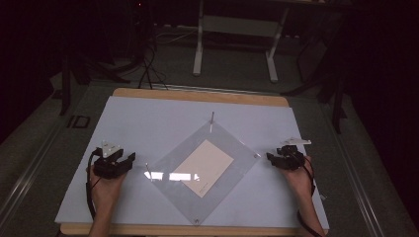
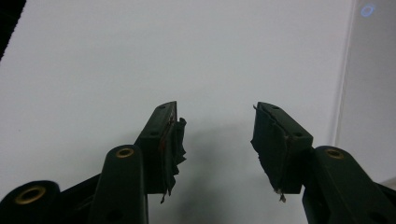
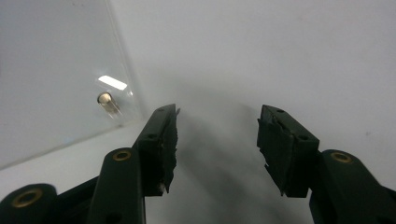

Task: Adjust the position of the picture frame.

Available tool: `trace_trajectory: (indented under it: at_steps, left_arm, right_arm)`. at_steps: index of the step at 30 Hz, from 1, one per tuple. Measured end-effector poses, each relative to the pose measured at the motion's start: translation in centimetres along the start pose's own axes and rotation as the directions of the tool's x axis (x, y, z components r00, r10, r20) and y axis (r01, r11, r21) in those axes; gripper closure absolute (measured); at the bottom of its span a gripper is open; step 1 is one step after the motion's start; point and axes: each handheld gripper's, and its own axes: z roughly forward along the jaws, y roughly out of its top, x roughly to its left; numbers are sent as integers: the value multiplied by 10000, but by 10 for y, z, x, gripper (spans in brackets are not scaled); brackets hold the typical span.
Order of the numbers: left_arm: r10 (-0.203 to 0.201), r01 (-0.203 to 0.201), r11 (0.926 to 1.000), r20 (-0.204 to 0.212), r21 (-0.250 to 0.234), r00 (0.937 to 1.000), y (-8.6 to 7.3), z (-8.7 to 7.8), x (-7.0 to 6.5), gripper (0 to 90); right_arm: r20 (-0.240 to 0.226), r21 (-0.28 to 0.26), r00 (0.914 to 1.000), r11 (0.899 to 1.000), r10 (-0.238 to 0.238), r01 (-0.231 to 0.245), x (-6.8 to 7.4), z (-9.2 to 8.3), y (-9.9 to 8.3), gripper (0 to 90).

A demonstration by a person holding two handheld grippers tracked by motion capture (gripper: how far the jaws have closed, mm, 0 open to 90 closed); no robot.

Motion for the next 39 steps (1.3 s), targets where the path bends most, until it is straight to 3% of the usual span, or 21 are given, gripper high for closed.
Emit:
trace_trajectory:
  at_steps: [3, 6, 9, 10, 11, 16, 21, 26, 30, 35, 39]
  left_arm:
    - [134, -134, 9999, 2, 8, 9999, -2, 0, -2, 500]
    - [123, -121, 9999, 290, -53, 9995, -4, -4, -7, 533]
    - [542, -538, 9985, -325, 125, 9980, -7, -5, -16, 547]
    - [542, -538, 9985, -325, 125, 9980, -7, -5, -16, 547]
    - [662, -660, 9978, -243, 79, 9975, -6, -9, -21, 547]
    - [229, -239, 9996, 749, 129, 9969, -4, -15, -25, 544]
    - [222, -213, 9997, 1031, -96, 9944, -2, -18, -25, 497]
    - [161, -159, 9999, 1377, -21, 9903, -3, -18, -24, 460]
    - [295, -227, 9989, 1694, -417, 9851, -1, -25, -26, 450]
    - [418, -361, 9987, 1696, -366, 9846, -3, -26, -28, 475]
    - [475, -414, 9984, 1788, -374, 9827, -9, -33, -28, 511]
  right_arm:
    - [-162, -2, 9996, 9997, -224, 224, 0, 1, 1, 495]
    - [-509, -135, 9977, 9990, -438, 432, 2, 3, 6, 510]
    - [-672, -204, 9950, 9971, -739, 727, 6, 2, 17, 522]
    - [-672, -204, 9950, 9971, -739, 727, 6, 2, 17, 522]
    - [-750, -220, 9926, 9954, -950, 936, 9, 2, 25, 545]
    - [-741, -311, 9861, 9887, -1487, 1468, 21, 1, 43, 541]
    - [-927, -431, 9791, 9832, -1809, 1776, 31, 4, 54, 530]
    - [-1076, -474, 9759, 9814, -1900, 1859, 37, 10, 61, 527]
    - [-1298, -458, 9741, 9825, -1850, 1805, 39, 19, 66, 519]
    - [-1602, -532, 9750, 9877, -1537, 1469, 41, 27, 71, 512]
    - [-1657, -547, 9717, 9854, -1684, 1614, 45, 32, 75, 512]
